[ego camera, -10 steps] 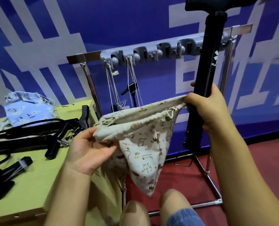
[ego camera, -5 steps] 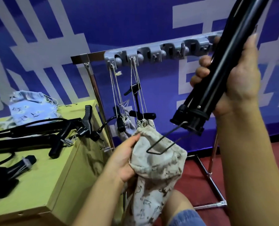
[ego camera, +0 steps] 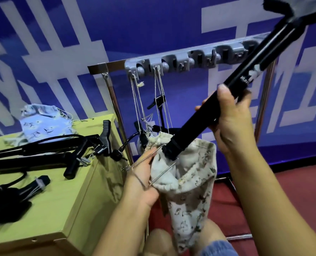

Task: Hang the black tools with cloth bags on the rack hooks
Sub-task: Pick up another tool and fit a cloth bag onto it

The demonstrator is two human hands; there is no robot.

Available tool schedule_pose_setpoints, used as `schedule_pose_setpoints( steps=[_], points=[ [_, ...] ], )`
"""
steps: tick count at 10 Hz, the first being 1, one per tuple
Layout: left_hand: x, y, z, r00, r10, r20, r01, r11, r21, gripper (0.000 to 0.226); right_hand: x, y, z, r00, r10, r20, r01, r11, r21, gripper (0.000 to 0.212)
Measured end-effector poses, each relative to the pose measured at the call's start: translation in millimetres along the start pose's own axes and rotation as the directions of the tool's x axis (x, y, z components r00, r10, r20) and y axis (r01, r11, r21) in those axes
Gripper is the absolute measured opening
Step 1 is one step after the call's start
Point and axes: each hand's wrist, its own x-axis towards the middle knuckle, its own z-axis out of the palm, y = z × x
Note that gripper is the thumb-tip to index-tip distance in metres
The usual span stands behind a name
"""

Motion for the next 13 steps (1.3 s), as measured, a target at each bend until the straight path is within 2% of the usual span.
schedule_pose_setpoints(
  steps=[1,2,3,4,5,6,7,8,9,10,11,12,13],
  points=[
    [9.1,-2.4,-9.0,0.992,0.122,-0.031,-0.118,0.988,0.099,0.013,-5.0,13.1,-7.6,0.994,-0.078,0.076,0.092,0.974,-0.209,0.033],
    [5.8,-4.9,-2.0,0.971,0.235,-0.047,-0.225,0.961,0.161,0.016,-9.1,23.1,-11.4,0.985,-0.089,0.149,0.142,0.908,-0.393,0.037],
    [-2.0,-3.7,11.2,0.966,0.255,-0.044,-0.251,0.964,0.089,0.021,-13.7,40.8,-11.8,0.985,-0.012,0.170,0.087,0.892,-0.443,0.038],
    [-5.8,2.4,18.9,0.986,0.161,0.033,-0.161,0.987,0.013,0.030,-29.7,55.0,-8.2,0.980,0.054,0.193,0.037,0.899,-0.437,0.043],
    [-7.0,11.8,18.6,0.994,0.060,0.090,-0.057,0.998,-0.037,0.033,-42.0,61.5,-5.7,0.965,0.161,0.209,-0.091,0.947,-0.307,0.044],
    [-11.7,12.7,17.3,0.988,0.001,0.152,0.003,1.000,-0.023,0.036,-42.4,59.6,-4.6,0.951,0.147,0.272,-0.071,0.960,-0.271,0.046],
    [-16.2,8.9,14.2,0.965,-0.107,0.237,0.123,0.991,-0.054,0.044,-42.0,58.4,-3.8,0.943,0.177,0.282,-0.107,0.963,-0.249,0.043],
    [-19.8,14.9,8.1,0.952,-0.117,0.284,0.141,0.988,-0.068,0.042,-35.9,47.1,-8.7,0.938,0.248,0.241,-0.148,0.918,-0.367,0.015],
    [-17.9,26.0,-0.9,0.949,-0.088,0.303,0.108,0.993,-0.048,0.044,-23.6,34.6,-19.4,0.898,0.350,0.266,-0.143,0.806,-0.575,0.029],
    [-20.2,28.0,-0.6,0.957,-0.010,0.291,-0.015,0.996,0.085,0.047,-24.0,38.6,-19.4,0.954,0.241,0.180,-0.098,0.815,-0.571,0.032],
    [-25.8,19.5,-2.1,0.888,0.347,0.303,-0.457,0.746,0.485,0.042,-24.7,44.1,-13.3,0.994,0.112,-0.020,-0.108,0.877,-0.468,0.021],
    [-24.0,-2.7,-14.1,0.821,0.461,0.336,-0.498,0.292,0.817,0.054,-19.2,38.5,-11.2,0.994,-0.056,-0.093,-0.002,0.844,-0.536,0.030],
    [-13.1,-24.1,-24.7,0.909,0.348,0.229,-0.322,0.238,0.916,0.034,-16.4,39.8,-11.9,0.981,-0.122,-0.150,0.024,0.848,-0.530,0.038]
  ],
)
